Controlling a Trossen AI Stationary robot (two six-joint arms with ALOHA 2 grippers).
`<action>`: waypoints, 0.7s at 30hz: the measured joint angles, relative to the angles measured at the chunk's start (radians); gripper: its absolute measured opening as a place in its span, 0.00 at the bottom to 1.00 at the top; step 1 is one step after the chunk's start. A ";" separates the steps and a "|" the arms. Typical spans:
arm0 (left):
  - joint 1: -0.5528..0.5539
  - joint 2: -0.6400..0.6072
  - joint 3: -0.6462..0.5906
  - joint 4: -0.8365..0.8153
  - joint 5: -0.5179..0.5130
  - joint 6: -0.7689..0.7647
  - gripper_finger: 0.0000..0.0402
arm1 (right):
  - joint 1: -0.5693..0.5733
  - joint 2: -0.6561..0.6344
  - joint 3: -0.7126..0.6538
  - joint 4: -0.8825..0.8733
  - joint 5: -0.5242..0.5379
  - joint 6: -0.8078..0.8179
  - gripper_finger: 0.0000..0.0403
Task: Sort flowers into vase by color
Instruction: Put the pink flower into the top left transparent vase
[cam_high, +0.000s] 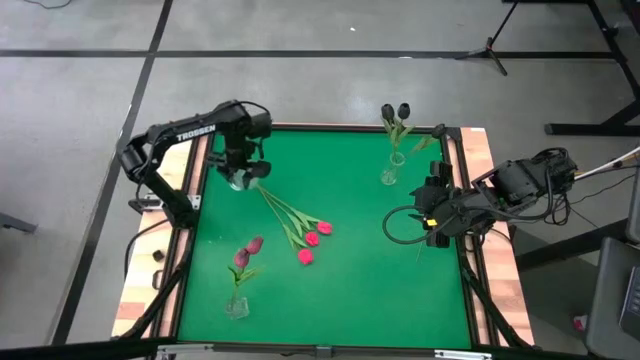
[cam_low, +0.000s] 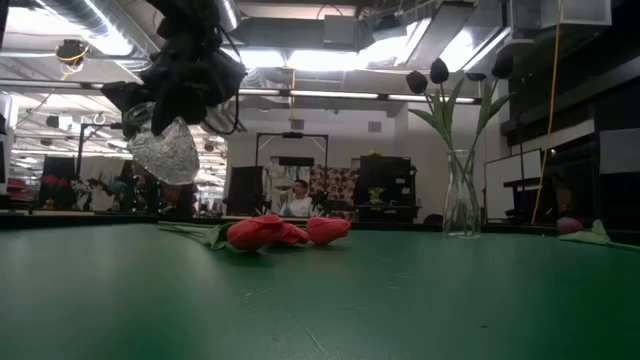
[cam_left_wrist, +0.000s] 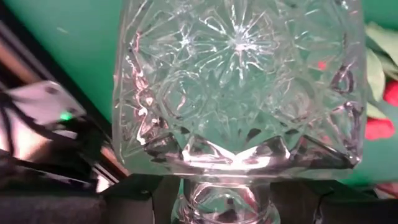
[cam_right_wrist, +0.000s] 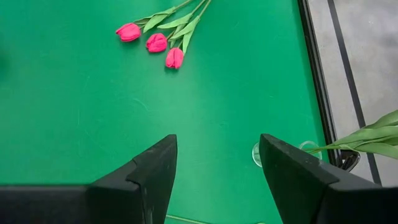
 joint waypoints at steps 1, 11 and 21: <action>0.000 0.001 -0.008 0.000 0.023 -0.001 0.48 | 0.000 0.000 0.000 0.000 0.000 -0.001 0.56; 0.015 0.000 -0.123 0.024 0.566 -0.176 0.48 | 0.000 0.004 0.000 0.001 0.000 -0.024 0.56; 0.065 0.000 -0.234 0.040 0.867 -0.152 0.50 | 0.000 0.014 0.000 0.001 0.000 -0.026 0.56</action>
